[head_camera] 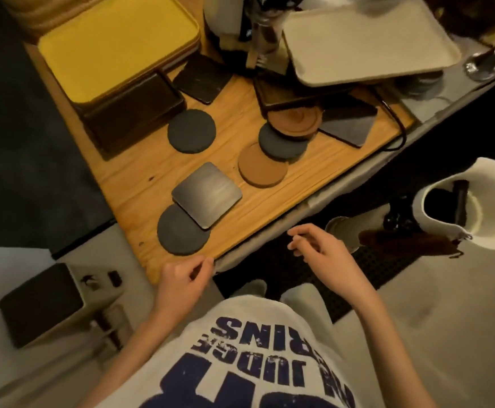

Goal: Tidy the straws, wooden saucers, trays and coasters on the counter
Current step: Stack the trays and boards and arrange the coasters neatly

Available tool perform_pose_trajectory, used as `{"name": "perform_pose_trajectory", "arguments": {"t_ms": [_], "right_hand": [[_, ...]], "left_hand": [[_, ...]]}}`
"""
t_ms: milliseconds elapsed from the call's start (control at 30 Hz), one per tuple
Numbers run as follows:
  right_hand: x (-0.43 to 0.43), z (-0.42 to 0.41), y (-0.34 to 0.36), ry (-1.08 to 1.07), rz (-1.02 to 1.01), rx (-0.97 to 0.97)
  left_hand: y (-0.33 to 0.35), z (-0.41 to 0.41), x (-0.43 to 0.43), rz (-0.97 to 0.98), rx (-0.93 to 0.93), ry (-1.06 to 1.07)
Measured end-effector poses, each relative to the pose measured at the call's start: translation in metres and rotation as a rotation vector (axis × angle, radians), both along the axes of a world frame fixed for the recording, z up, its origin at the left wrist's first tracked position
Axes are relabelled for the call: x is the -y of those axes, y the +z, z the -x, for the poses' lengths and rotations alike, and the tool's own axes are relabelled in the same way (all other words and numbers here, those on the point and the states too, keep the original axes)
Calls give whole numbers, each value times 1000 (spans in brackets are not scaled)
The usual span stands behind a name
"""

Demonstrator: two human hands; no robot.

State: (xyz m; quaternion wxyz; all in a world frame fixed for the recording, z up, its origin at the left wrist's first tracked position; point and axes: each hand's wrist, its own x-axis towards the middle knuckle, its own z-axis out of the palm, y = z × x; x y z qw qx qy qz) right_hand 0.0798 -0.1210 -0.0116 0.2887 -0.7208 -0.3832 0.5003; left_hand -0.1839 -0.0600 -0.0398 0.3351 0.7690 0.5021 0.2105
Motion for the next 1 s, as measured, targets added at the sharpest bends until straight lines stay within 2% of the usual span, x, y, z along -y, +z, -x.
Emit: {"name": "perform_pose_trajectory", "arguments": {"t_ms": [100, 233, 367, 500, 633, 733, 900, 1000], "right_hand": [[-20, -26, 6, -25, -51, -94], [-62, -105, 17, -235, -104, -282], [-108, -192, 20, -408, -120, -304], [-159, -265, 13, -453, -31, -403], [-192, -285, 2, -418, 63, -478], [-204, -280, 0, -411, 92, -551], [-209, -273, 5, -512, 37, -694], [-209, -275, 12, -545, -20, -738]], "left_hand": [[-2, -27, 7, 128, 79, 138], [5, -117, -5, 232, 208, 213], [24, -213, -55, 296, 369, 297], [40, -286, -111, 388, 484, 479], [46, -323, -150, 635, 652, 662], [42, -337, -160, 690, 668, 680], [40, -350, -182, 831, 773, 838], [39, -352, -187, 833, 810, 810]]}}
